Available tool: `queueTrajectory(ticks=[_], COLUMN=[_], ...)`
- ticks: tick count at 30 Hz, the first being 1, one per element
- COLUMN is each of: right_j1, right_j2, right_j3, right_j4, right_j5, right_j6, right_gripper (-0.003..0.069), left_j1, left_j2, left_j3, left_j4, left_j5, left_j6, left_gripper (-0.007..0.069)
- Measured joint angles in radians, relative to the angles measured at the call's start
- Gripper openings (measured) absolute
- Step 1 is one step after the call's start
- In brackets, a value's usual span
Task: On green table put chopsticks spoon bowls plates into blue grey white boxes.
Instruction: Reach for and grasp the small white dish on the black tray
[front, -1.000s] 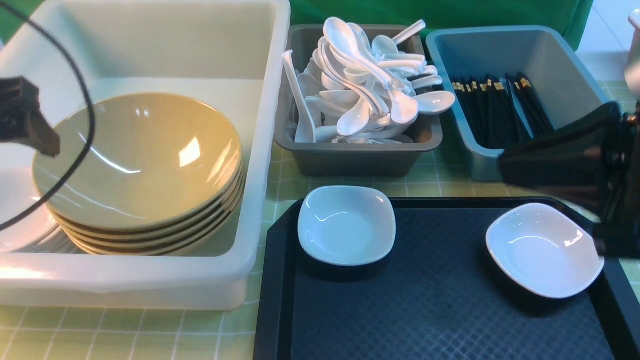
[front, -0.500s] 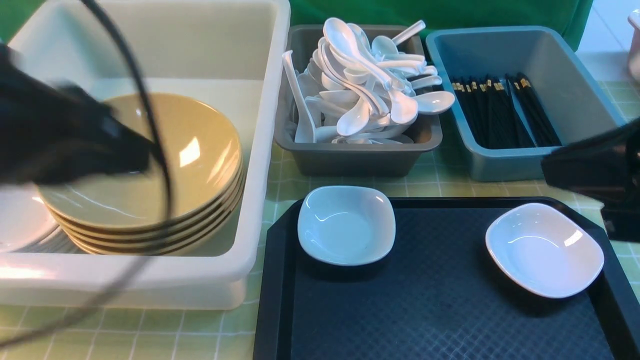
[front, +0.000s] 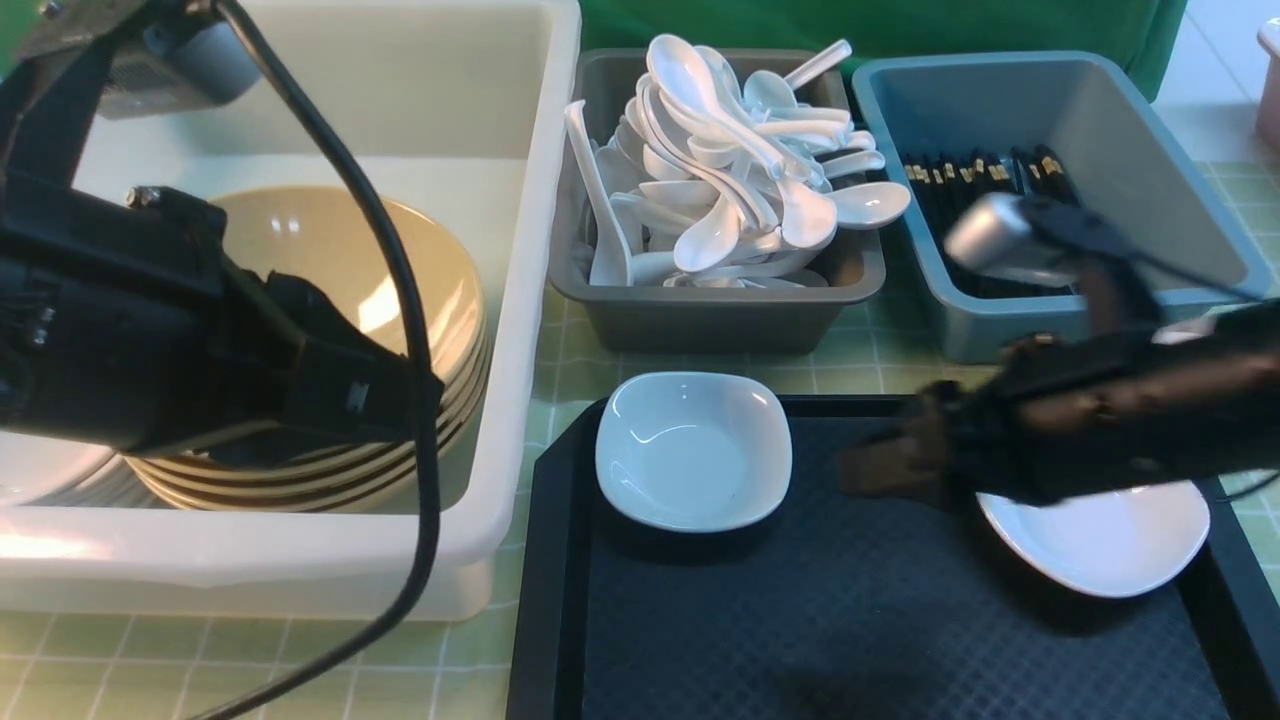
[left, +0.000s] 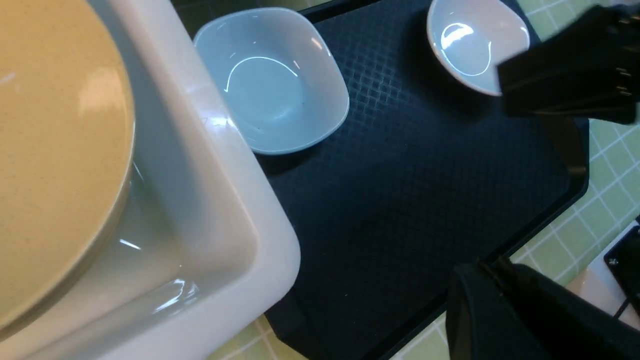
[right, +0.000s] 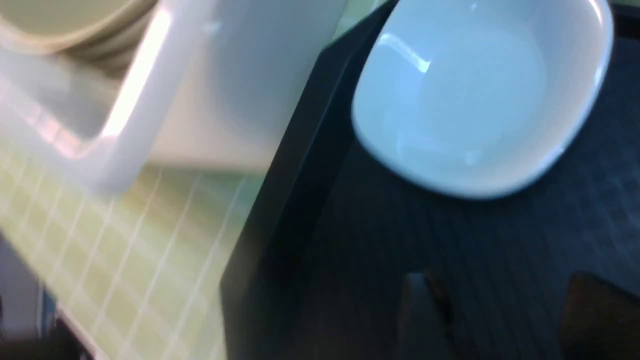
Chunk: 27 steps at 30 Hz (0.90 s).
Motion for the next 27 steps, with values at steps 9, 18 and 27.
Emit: queueTrajectory(ticks=[9, 18, 27], right_j1=[0.0, 0.0, -0.001], right_j2=[0.315, 0.465, 0.519], right_j3=[-0.104, -0.181, -0.219], right_j4=[0.249, 0.255, 0.269], right_j5=[-0.132, -0.178, -0.094], right_j6=[-0.203, -0.207, -0.285], right_gripper=[0.0421, 0.0421, 0.0094], left_j1=[0.0, 0.0, 0.0], left_j2=[0.0, 0.0, 0.0], left_j3=[0.0, 0.0, 0.0], left_j4=[0.007, 0.007, 0.007], left_j5=[0.009, 0.034, 0.037], left_j6=[0.001, -0.001, 0.0], left_gripper=[-0.0001, -0.0001, -0.0001])
